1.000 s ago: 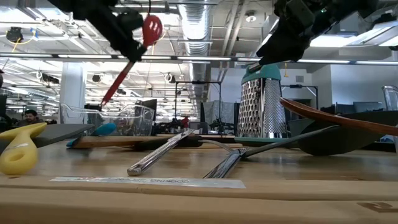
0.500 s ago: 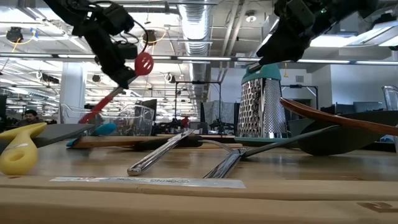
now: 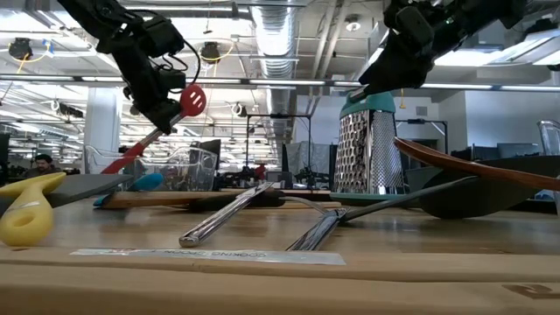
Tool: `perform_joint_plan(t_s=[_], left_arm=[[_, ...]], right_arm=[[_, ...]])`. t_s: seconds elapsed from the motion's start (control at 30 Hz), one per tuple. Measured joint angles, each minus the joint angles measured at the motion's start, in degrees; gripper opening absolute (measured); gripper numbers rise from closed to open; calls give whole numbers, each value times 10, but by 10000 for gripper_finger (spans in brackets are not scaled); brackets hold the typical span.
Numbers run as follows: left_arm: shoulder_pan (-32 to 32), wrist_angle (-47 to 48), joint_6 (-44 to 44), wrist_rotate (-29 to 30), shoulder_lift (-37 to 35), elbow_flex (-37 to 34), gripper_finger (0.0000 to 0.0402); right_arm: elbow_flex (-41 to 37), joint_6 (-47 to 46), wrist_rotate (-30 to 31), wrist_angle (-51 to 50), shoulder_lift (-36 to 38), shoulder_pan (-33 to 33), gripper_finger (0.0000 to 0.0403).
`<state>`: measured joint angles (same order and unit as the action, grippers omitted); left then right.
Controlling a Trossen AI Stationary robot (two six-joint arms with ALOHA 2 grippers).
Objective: Pick & Place Kitchen Items
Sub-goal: Put the red slotted spoon into the left transparent bin
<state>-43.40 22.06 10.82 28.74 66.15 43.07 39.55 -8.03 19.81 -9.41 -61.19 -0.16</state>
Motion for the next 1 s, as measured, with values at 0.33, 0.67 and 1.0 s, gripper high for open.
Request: perform_joint_plan(t_s=[0.33,0.67,1.0], left_arm=[[-14,-27,-20,-51,77,0,12],[-14,-97,-20,-57,166,2,25],[-13,-118,-18,-69,157,0,105]], right_arm=[[0,0,0,0,0,0,269],[0,0,-2,-1,0,1,269],[0,0,-2,-2,0,1,269]])
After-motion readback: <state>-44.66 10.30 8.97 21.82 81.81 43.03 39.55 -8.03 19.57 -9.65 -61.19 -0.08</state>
